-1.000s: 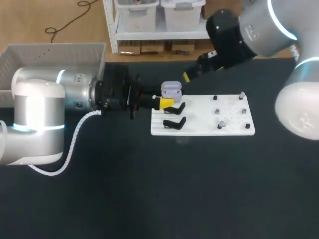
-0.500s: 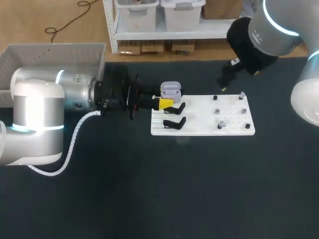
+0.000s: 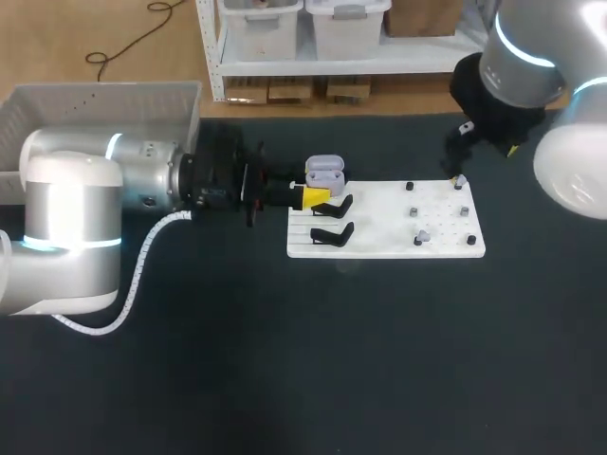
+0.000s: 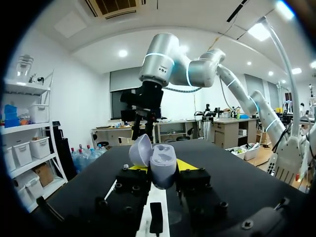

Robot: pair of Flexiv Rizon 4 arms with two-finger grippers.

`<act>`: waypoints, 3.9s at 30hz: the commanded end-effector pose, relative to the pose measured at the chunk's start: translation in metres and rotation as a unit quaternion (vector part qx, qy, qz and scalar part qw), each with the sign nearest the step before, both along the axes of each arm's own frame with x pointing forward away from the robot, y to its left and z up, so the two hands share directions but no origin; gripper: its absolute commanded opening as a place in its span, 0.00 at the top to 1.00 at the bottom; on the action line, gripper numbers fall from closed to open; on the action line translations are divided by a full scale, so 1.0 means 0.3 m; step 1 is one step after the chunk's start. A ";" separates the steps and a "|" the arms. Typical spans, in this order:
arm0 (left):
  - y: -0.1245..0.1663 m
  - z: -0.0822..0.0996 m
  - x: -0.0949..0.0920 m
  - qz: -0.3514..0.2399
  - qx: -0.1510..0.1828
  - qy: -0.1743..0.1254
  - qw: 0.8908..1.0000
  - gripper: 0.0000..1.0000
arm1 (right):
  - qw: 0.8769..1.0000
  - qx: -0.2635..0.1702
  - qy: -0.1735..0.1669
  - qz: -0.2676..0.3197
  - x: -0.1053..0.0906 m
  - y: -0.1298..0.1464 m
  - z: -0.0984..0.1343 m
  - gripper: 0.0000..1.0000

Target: Pick up each earbud case from the left stands, insert the matching earbuds, close the lid, and place the case in the box.

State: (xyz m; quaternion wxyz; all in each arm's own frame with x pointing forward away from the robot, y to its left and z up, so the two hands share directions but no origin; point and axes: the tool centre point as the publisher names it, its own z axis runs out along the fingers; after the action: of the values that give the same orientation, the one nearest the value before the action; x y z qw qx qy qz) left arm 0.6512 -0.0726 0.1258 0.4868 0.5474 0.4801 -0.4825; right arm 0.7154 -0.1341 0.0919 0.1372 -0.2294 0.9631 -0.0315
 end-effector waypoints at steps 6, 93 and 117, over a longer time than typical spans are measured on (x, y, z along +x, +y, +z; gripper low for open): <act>0.000 -0.002 -0.005 0.003 -0.001 -0.001 1.000 1.00 | 0.999 0.009 0.037 -0.007 0.074 -0.013 -0.080 0.00; 0.000 -0.002 -0.005 0.003 -0.001 -0.001 1.000 1.00 | 0.996 -0.057 0.061 -0.004 0.165 -0.016 -0.270 1.00; 0.000 -0.002 -0.005 0.003 -0.001 -0.001 1.000 1.00 | 0.983 -0.085 0.135 -0.096 -0.005 0.074 0.048 1.00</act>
State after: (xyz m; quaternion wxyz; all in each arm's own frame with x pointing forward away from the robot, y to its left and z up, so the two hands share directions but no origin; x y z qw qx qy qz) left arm 0.6511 -0.0726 0.1259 0.4868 0.5474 0.4803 -0.4824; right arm 0.7136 -0.1214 0.0890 0.0006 -0.1570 0.9834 -0.0905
